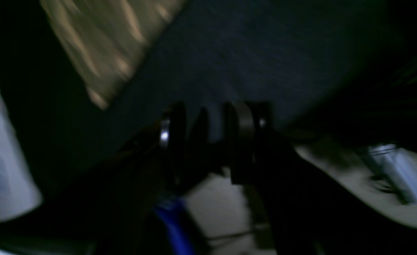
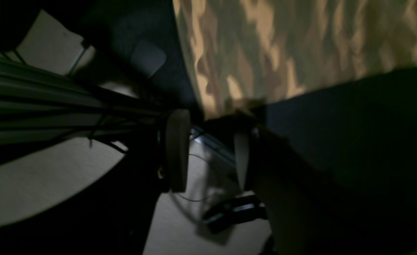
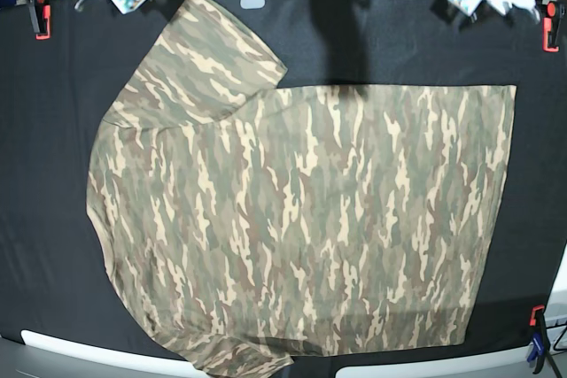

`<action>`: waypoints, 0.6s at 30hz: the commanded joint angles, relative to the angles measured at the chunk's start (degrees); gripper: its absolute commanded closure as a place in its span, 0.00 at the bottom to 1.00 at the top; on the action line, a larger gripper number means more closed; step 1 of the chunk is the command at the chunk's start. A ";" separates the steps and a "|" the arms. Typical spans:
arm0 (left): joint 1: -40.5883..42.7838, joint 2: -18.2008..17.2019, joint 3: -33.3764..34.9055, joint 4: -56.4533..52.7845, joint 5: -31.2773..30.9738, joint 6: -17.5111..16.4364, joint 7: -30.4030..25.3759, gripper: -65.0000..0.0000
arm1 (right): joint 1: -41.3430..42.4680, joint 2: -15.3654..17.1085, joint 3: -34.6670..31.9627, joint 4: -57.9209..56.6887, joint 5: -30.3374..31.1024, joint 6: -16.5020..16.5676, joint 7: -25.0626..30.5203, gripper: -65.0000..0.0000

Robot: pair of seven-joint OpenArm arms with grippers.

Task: Layout the t-shirt on the table in an organized manner, then fold the t-shirt properly
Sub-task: 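Move both grippers down to the shirt's shoulder edges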

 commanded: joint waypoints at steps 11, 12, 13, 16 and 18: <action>-11.45 -9.86 -0.22 -7.89 4.66 -3.50 -5.49 0.70 | -0.50 0.87 3.39 2.27 -5.90 -0.13 -0.13 0.60; -12.57 -10.56 -0.11 -9.60 5.20 -3.50 -6.25 0.70 | -0.50 0.87 3.39 2.27 -6.91 -0.15 -0.11 0.60; -13.70 -11.19 0.37 -11.21 6.82 -3.50 -6.45 0.70 | -0.48 0.87 3.39 2.29 -7.67 -0.17 -0.07 0.60; -17.53 -13.35 4.22 -15.67 10.69 -3.45 -6.40 0.70 | 0.33 0.87 3.39 2.29 -8.68 -0.13 0.28 0.60; -20.39 -14.16 7.65 -18.32 12.00 -3.41 -6.36 0.70 | 1.70 0.87 3.39 2.29 -8.68 -0.11 -0.11 0.60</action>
